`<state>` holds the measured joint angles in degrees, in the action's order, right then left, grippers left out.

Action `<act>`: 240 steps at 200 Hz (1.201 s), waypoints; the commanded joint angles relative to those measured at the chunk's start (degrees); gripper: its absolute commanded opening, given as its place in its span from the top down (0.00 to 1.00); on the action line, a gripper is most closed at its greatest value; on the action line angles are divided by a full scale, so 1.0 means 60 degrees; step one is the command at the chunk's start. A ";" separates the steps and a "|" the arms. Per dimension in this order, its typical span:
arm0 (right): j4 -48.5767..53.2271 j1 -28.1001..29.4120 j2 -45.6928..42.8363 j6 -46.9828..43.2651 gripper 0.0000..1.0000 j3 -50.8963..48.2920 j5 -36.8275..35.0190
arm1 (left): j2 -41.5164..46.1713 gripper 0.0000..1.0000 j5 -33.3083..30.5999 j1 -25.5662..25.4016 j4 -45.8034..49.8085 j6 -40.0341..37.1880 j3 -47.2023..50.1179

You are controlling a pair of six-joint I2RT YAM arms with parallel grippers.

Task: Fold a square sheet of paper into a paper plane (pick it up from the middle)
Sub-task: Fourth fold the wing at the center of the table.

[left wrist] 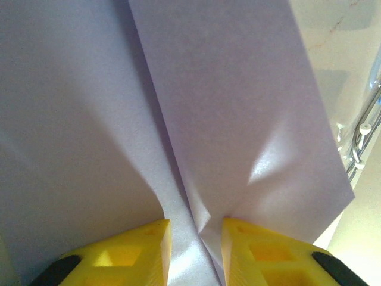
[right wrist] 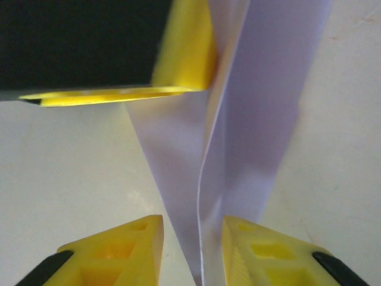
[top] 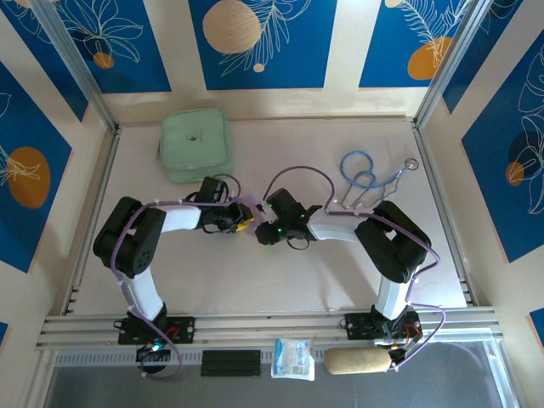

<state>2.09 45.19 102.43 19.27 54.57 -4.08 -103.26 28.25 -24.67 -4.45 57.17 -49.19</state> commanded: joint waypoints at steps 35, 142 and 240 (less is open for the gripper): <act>-0.0374 0.0114 0.0052 -0.0238 0.74 -0.0034 -0.0653 | -0.0310 0.72 -0.0428 -0.0049 0.0692 0.0086 -0.0005; -0.0263 0.0107 0.0272 -0.0337 0.81 0.0107 -0.0624 | -0.0236 0.73 -0.0409 -0.0050 0.0705 0.0118 0.0008; -0.0217 -0.0038 0.0456 -0.0439 0.93 0.0143 0.0268 | 0.0021 0.73 -0.0504 -0.0049 0.0502 0.0267 0.0190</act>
<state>0.64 45.47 103.77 17.37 54.63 -6.46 -103.26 27.88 -24.67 -3.99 57.23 -49.23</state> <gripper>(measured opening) 0.079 0.269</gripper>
